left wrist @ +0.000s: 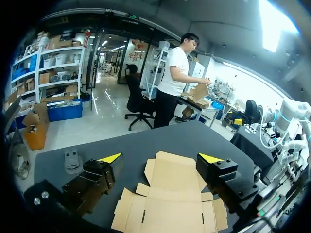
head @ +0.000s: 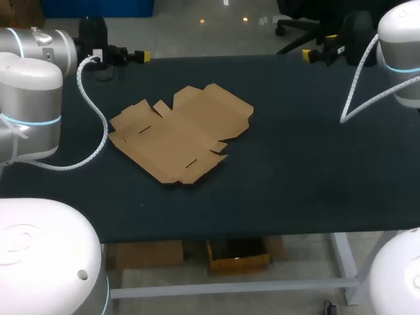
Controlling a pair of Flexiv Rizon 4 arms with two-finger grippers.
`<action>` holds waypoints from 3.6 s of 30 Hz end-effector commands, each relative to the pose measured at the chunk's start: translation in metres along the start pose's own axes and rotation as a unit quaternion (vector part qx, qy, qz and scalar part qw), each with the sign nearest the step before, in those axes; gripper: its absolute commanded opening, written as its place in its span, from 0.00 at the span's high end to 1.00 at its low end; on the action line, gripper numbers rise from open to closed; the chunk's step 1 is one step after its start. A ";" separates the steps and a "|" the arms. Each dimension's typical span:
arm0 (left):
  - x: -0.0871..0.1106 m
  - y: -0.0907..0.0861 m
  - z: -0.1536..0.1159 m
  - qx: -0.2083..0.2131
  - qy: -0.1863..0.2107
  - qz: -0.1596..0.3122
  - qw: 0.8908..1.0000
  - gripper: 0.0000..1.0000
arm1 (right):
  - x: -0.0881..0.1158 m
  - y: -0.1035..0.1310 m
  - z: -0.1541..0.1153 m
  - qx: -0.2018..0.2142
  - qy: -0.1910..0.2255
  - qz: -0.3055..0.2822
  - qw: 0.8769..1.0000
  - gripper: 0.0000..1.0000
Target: Assemble the packaging by folding the flat box into shape, placing the metal phone stand inside, and closing the box properly
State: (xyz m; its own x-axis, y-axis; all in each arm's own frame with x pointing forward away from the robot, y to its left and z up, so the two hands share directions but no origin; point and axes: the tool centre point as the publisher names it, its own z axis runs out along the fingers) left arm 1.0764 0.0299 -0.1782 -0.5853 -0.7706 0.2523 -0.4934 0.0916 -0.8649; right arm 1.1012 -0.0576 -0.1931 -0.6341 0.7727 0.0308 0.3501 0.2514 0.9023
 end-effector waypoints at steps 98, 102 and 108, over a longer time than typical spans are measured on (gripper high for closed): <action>-0.075 0.122 -0.009 -0.450 0.075 -0.013 0.890 0.00 | 0.064 -0.108 -0.042 0.347 0.044 0.299 0.888 0.00; -0.087 0.130 0.005 -0.435 0.051 0.019 0.899 0.00 | 0.066 -0.103 -0.032 0.344 0.064 0.301 0.887 0.00; -0.099 0.146 0.015 -0.427 0.044 0.033 0.902 0.00 | 0.074 -0.105 -0.024 0.355 0.073 0.301 0.882 0.00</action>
State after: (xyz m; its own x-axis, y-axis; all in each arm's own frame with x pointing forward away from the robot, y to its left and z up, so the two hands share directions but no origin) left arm 1.0733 0.1088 -0.3263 -0.6629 -0.6945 0.2796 -0.7484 0.6238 -0.2250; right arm 0.9933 -0.0421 -0.2744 -0.2519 0.8211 0.5122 0.9615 0.1526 0.2284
